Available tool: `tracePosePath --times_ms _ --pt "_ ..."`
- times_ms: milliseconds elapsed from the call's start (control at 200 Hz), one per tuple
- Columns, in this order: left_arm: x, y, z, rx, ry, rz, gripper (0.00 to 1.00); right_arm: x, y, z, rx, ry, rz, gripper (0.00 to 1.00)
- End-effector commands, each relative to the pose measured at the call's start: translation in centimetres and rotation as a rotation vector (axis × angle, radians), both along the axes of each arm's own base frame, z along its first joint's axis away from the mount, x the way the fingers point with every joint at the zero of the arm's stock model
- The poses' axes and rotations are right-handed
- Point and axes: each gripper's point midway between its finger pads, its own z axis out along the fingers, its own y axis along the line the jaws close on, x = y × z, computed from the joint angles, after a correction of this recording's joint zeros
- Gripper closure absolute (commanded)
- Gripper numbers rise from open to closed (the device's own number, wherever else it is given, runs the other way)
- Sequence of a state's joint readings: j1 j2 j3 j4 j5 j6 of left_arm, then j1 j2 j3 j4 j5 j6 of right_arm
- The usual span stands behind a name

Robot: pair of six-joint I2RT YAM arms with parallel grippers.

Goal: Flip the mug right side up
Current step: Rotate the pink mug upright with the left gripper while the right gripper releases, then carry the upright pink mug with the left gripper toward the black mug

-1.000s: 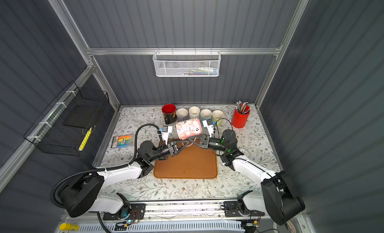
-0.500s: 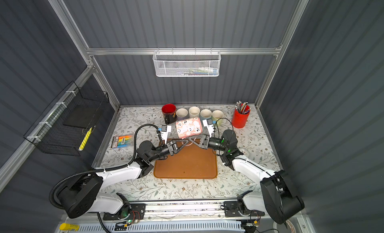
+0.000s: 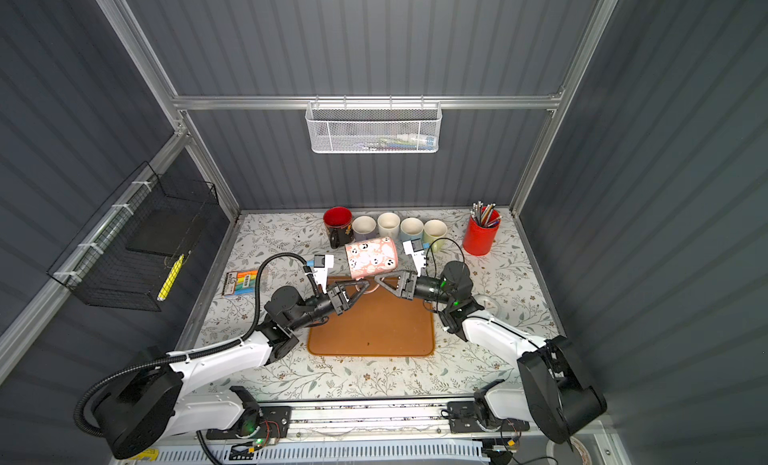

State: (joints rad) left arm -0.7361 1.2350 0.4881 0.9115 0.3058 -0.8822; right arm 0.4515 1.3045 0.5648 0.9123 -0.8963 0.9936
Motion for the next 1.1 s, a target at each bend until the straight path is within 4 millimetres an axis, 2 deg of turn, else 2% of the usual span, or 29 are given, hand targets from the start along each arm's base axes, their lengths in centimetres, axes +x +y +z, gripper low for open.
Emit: tracePosePath --times_ms 0,190,570,800,1096 --pt "1.3 2.0 1.8 0.000 -0.095 0.137 1.00 0.0 -0.2 1.5 0.036 -0.090 -0.012 0.53" --pt "1.7 3.1 1.2 0.023 -0.084 0.201 1.00 0.4 -0.2 0.7 0.029 -0.078 -0.021 0.49" --pt "3.0 5.3 -1.6 0.162 -0.022 0.342 1.00 0.5 -0.3 -0.5 0.015 -0.057 -0.032 0.49" --pt "4.4 7.2 -3.4 0.374 0.013 0.462 1.00 0.6 -0.3 -0.6 0.011 -0.055 -0.033 0.50" --pt "5.7 10.8 -3.0 0.632 -0.024 0.629 1.00 0.5 -0.6 -0.8 -0.020 -0.064 -0.057 0.50"
